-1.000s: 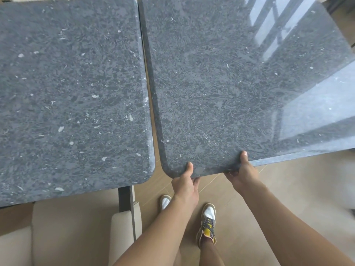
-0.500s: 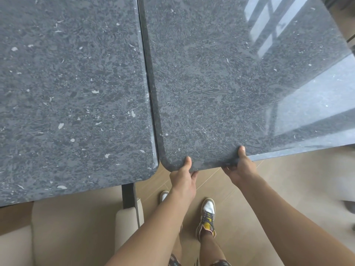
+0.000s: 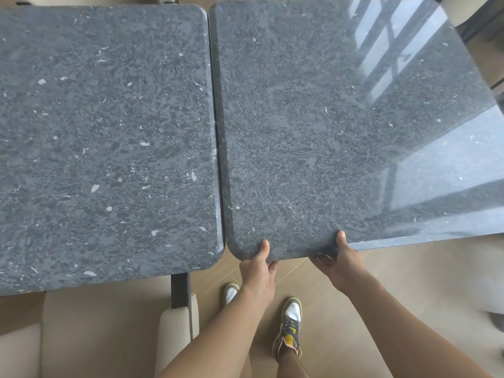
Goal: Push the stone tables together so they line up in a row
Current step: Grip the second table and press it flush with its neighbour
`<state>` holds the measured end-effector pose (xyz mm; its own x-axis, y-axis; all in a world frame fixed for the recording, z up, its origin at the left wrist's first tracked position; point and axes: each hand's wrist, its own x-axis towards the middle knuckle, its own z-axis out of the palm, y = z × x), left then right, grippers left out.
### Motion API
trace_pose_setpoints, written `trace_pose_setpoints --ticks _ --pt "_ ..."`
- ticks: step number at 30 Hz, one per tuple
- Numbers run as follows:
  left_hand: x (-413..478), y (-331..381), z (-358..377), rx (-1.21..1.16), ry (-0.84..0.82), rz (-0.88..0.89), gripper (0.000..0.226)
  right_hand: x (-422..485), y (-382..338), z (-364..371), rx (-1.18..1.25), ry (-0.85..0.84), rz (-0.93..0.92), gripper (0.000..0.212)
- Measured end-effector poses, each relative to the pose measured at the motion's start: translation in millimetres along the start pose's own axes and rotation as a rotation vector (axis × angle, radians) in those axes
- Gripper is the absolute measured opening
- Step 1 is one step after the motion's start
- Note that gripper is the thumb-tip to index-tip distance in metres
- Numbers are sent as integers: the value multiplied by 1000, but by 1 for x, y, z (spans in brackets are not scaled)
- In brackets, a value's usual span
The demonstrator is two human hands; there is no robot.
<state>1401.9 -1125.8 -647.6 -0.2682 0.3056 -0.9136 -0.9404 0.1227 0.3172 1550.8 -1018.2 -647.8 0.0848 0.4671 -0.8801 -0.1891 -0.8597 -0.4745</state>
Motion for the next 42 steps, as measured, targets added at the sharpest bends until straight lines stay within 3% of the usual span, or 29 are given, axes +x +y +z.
trace_pose_setpoints --ticks 4,9,15,18,20,23,25,29,31,34,36,42 --pt "-6 1 -7 35 16 20 33 -1 -4 -14 -168 -28 15 44" --pt "-8 4 -9 18 4 16 41 1 -6 -10 -41 -56 18 37" --pt "-13 3 -4 -17 25 11 43 -1 -19 -22 -136 -68 31 41" --pt "-14 4 2 -43 44 62 44 10 -41 -36 -43 6 -53 49" --pt "-14 3 8 -42 95 107 54 20 -61 -49 -72 144 -173 56" --pt "-17 -9 16 298 372 319 77 29 -79 -82 -522 461 -483 84" --pt "-25 -28 16 590 526 586 92 34 -83 -108 -889 482 -733 97" --pt "-34 -65 10 1161 443 1224 81 51 -81 -141 -1400 159 -1251 90" --pt "-24 -65 13 1573 314 1396 84 58 -82 -139 -1577 -19 -1389 95" --pt "-6 -50 24 2049 146 1347 111 67 -85 -118 -1772 -177 -1524 102" --pt "6 -40 29 2233 99 1314 118 71 -82 -100 -1869 -216 -1556 108" --pt "24 -15 37 2293 126 1457 113 73 -70 -72 -1932 -176 -1627 116"
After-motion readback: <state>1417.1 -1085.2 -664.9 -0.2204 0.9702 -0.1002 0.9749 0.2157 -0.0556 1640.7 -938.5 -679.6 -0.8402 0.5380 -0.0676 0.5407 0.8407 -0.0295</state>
